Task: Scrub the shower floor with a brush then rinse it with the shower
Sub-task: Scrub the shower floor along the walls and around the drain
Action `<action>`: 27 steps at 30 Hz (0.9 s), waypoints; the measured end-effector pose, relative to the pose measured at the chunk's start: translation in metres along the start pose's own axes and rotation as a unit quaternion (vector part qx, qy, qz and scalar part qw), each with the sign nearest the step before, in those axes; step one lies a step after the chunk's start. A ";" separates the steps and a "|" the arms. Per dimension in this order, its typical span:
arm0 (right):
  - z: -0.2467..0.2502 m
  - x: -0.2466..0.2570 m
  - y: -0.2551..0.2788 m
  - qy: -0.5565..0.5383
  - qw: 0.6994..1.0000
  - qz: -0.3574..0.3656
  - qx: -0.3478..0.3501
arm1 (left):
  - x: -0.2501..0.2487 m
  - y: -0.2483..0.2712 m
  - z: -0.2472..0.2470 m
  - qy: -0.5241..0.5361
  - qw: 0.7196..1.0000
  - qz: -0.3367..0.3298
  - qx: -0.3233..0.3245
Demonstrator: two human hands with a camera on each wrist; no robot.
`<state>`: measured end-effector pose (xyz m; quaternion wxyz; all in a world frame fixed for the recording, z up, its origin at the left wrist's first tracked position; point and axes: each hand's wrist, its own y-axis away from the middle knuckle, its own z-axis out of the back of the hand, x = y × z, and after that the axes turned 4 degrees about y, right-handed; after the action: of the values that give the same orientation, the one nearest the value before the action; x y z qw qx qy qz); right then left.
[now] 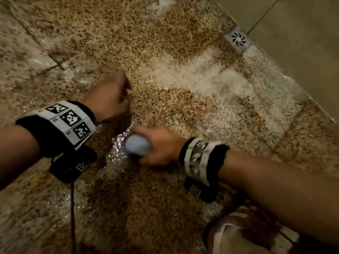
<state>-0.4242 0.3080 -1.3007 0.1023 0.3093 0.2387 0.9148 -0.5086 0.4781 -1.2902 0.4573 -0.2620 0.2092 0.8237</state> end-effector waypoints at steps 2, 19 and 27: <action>0.031 -0.035 0.002 -0.076 0.988 -0.092 -0.094 | 0.003 0.003 0.000 -0.011 1.000 0.001 0.006; 0.085 -0.101 0.011 -0.091 0.932 -0.247 -0.248 | 0.000 -0.011 -0.007 -0.001 0.999 -0.037 -0.014; 0.011 -0.038 0.044 0.093 0.990 0.105 0.026 | -0.007 -0.010 0.003 0.012 0.999 -0.047 -0.026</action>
<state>-0.3892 0.2613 -1.2902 -0.0252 0.2490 0.2365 0.9388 -0.4974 0.4804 -1.2847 0.4860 -0.2927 0.1808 0.8034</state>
